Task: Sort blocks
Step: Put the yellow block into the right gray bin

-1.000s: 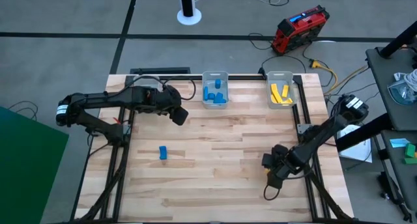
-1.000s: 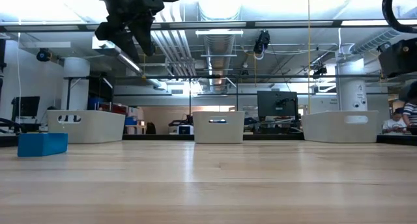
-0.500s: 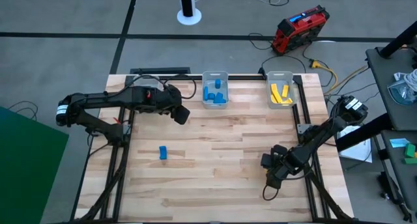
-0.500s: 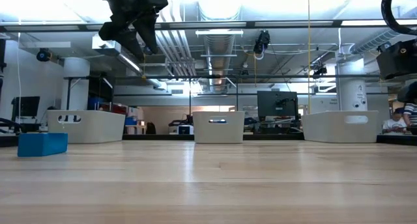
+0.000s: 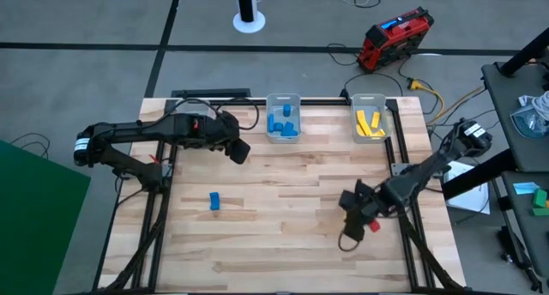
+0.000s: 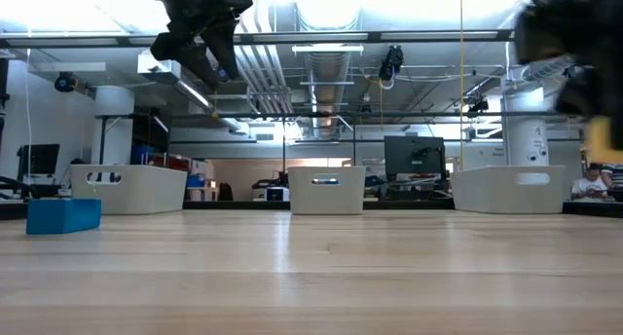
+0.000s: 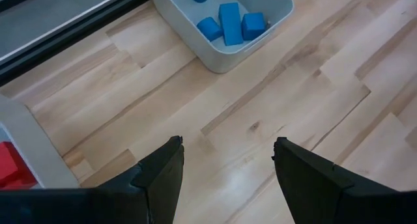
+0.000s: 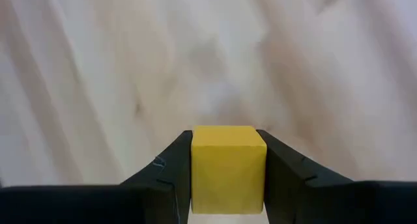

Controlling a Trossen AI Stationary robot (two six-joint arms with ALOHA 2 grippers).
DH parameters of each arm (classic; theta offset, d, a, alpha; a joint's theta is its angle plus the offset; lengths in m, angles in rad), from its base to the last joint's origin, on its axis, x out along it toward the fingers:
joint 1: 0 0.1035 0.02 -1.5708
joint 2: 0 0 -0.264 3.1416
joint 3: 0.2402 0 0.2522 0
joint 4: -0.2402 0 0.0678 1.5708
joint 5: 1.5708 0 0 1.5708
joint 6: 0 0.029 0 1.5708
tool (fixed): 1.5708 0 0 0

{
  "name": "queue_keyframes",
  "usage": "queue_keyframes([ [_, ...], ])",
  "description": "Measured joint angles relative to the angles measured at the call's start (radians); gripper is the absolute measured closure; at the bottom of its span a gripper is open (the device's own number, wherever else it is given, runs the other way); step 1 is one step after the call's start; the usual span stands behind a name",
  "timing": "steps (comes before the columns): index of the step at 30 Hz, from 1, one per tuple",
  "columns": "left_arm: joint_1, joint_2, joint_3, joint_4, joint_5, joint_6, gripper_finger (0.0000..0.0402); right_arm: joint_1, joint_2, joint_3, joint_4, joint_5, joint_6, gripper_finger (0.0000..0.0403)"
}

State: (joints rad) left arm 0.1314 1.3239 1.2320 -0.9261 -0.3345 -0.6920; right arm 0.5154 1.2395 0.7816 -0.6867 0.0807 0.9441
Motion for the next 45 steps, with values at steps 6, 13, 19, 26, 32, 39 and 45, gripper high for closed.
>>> queue_keyframes([
  [6,0.0,0.0,0.0,0.015,0.002,0.001,0.0188,-0.238,-0.03,0.044,0.021,0.051,-0.176,0.0278],
  [13,0.0,0.0,0.0,0.014,0.003,0.0,0.0188,-0.625,-0.027,0.12,0.022,0.003,-0.227,0.0278],
  [19,0.0,0.0,0.0,0.014,0.003,-0.001,0.0188,-0.913,-0.027,0.224,0.012,0.026,-0.269,0.0278],
  [26,0.0,0.0,0.0,0.014,0.004,-0.006,0.0188,-1.199,-0.027,0.275,-0.036,0.127,-0.265,0.0278],
  [32,0.0,0.0,0.0,0.014,0.004,-0.006,0.0188,-1.362,-0.027,0.243,-0.042,0.204,-0.302,0.0278],
  [39,0.0,0.0,0.0,0.014,0.004,-0.009,0.0188,-1.44,-0.026,0.196,-0.023,0.29,-0.31,0.0278],
  [45,0.0,0.0,0.0,0.018,0.004,-0.019,0.0188,-1.435,-0.012,0.193,-0.011,0.314,-0.31,0.0278],
])
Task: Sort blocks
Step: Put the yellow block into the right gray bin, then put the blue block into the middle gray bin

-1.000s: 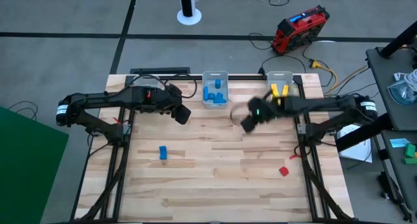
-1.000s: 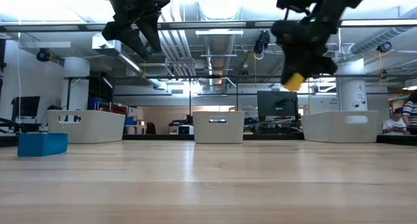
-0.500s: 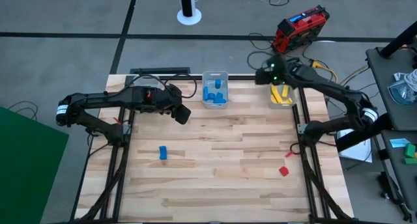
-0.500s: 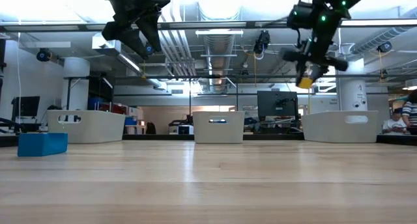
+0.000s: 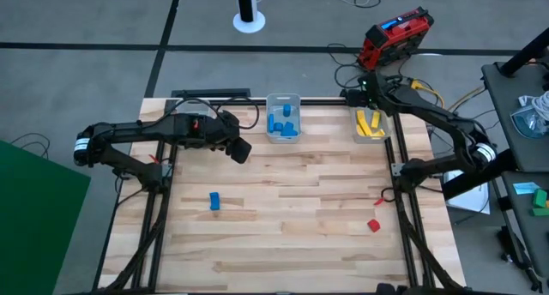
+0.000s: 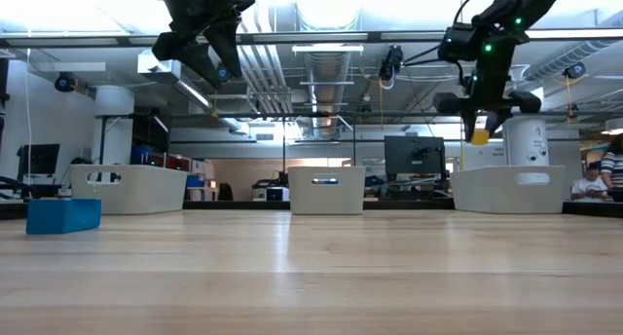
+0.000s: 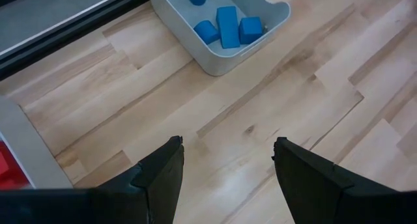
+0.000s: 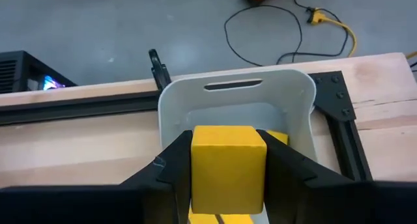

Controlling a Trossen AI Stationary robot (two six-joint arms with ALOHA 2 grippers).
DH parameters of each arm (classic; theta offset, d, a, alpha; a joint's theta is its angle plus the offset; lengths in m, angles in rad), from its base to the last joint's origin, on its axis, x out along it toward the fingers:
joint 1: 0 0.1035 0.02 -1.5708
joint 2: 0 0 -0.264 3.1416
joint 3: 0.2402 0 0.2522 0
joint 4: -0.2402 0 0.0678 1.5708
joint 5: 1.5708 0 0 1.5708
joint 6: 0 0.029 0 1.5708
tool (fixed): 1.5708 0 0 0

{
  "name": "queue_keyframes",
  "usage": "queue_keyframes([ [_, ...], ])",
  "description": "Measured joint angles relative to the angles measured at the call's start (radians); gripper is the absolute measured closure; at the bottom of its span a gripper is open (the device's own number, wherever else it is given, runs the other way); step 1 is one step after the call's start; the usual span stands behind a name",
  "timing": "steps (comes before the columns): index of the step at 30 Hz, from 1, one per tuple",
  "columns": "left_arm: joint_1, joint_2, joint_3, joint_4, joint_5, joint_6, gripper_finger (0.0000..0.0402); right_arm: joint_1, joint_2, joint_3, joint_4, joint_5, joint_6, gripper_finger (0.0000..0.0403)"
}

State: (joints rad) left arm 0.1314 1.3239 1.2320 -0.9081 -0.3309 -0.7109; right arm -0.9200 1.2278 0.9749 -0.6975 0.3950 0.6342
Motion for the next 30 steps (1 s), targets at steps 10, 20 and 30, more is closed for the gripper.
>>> queue_keyframes([
  [10,0.0,0.0,0.0,0.002,0.0,-0.021,0.0188,0.003,0.031,0.001,-0.006,0.035,0.0,0.0192],
  [20,0.0,0.0,0.0,0.003,0.016,-0.037,0.0188,0.007,0.028,0.002,-0.008,-0.037,-0.008,0.0218],
  [30,-0.012,0.0,0.0,-0.003,0.144,-0.113,0.0188,0.166,0.02,0.002,-0.009,-0.222,-0.051,0.0298],
])
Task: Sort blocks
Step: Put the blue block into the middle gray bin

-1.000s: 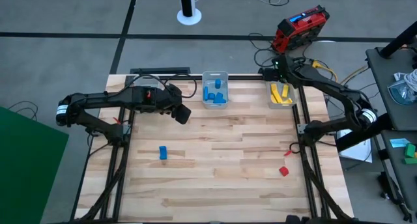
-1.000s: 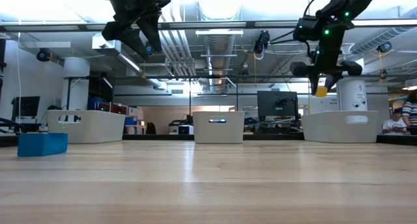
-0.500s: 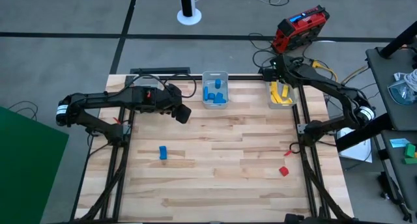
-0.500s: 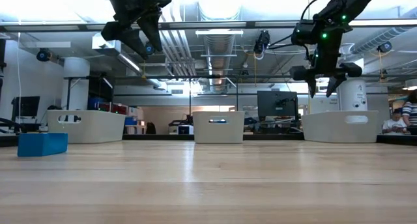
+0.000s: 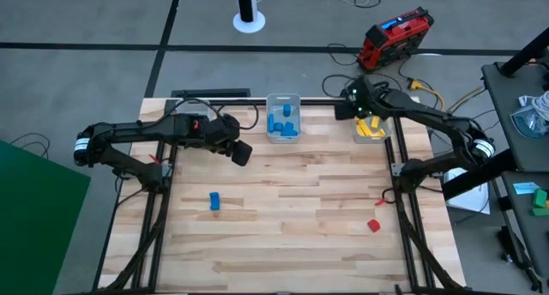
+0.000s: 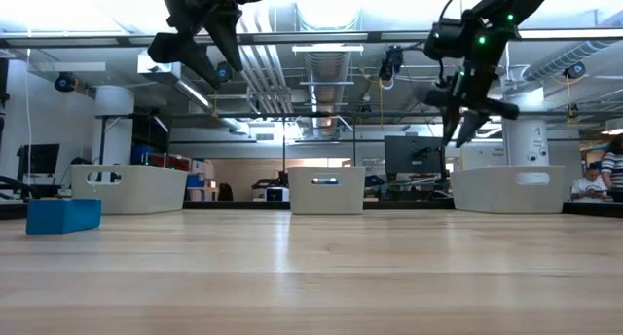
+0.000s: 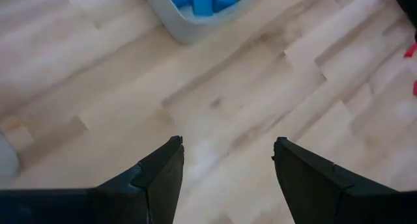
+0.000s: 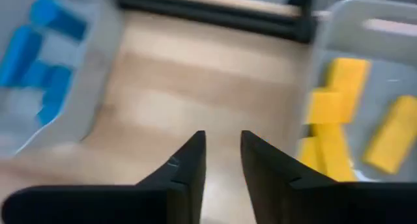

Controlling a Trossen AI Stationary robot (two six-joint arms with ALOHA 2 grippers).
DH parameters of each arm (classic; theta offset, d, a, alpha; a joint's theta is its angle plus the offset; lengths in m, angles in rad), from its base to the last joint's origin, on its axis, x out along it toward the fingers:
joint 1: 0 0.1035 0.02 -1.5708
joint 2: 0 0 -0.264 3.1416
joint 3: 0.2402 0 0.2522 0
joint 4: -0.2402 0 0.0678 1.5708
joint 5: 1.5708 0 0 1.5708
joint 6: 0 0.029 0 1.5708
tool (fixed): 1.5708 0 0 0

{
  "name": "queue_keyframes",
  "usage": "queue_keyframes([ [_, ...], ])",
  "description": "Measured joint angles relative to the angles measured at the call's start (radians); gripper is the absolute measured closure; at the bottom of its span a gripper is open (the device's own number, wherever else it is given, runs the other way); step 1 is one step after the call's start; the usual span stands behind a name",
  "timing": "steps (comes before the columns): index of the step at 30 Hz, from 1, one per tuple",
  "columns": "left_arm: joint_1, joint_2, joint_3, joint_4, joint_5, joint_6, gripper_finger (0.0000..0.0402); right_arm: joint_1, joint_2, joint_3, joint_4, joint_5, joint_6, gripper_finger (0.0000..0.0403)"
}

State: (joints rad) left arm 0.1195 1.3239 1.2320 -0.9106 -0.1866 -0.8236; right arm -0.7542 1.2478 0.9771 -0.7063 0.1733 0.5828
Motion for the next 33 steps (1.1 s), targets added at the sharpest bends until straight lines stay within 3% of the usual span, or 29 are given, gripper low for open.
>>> queue_keyframes([
  [11,-0.15,0.0,-0.002,-0.179,0.066,-0.344,0.0188,0.268,-0.052,0.001,0.0,-0.017,0.053,0.039],
  [18,-0.295,0.0,-0.041,-0.181,0.078,-0.664,0.0188,0.35,-0.056,0.001,0.0,-0.017,0.092,0.0389],
  [28,-0.485,0.0,-0.208,-0.172,0.069,-1.087,0.0188,0.368,-0.056,0.001,0.001,-0.016,0.092,0.039],
  [33,-0.496,0.0,-0.29,-0.166,0.072,-1.135,0.0188,0.368,-0.056,0.001,0.01,-0.016,0.086,0.039],
])
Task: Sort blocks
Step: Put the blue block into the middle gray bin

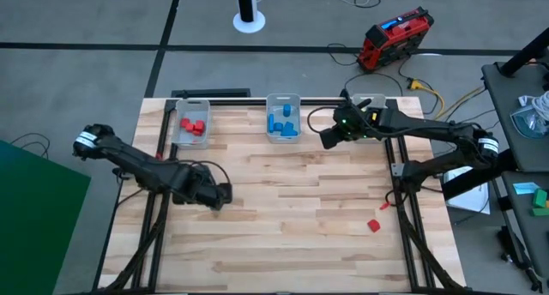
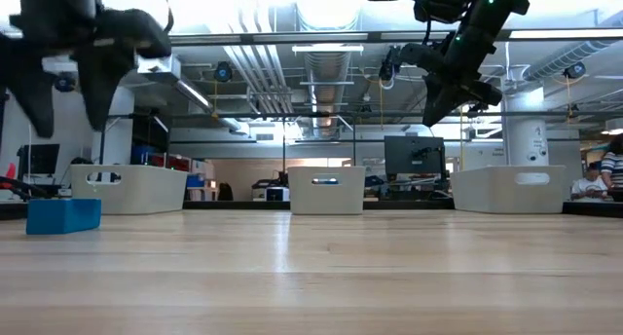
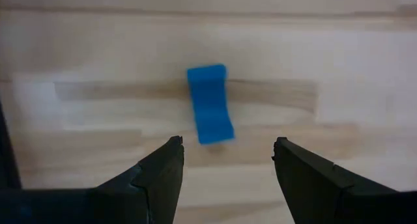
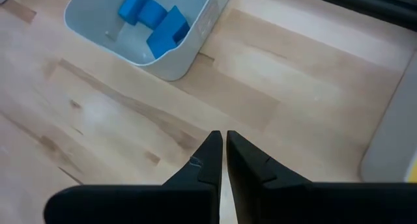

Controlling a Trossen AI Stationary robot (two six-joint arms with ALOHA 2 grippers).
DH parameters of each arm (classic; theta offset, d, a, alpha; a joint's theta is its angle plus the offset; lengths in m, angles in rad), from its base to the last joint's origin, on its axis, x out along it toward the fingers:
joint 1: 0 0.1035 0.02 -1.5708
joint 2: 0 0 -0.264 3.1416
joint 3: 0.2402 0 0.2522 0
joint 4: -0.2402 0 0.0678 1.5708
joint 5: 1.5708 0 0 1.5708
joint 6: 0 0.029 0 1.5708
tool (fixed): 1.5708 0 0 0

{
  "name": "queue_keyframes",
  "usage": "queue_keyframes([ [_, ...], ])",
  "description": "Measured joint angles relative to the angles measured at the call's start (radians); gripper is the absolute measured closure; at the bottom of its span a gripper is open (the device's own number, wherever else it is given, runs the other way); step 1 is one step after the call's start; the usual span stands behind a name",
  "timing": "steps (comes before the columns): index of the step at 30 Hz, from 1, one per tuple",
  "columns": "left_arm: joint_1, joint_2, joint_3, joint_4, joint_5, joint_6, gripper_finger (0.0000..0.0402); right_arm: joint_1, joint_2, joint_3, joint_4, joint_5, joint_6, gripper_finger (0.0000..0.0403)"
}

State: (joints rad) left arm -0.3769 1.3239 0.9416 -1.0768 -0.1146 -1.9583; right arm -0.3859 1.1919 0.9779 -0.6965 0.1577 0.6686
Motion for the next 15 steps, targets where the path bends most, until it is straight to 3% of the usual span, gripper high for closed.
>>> queue_keyframes([
  [4,0.019,0.0,-0.065,0.042,0.001,0.0,0.0188,0.0,0.0,0.0,0.0,0.0,-0.015,0.039],
  [10,0.022,0.0,-0.174,0.24,0.001,-0.007,0.0175,0.0,0.0,0.0,0.0,0.0,-0.015,0.039],
  [15,0.022,0.003,-0.224,0.264,0.001,-0.007,0.0162,0.0,0.0,0.0,0.0,0.0,-0.015,0.039],
])
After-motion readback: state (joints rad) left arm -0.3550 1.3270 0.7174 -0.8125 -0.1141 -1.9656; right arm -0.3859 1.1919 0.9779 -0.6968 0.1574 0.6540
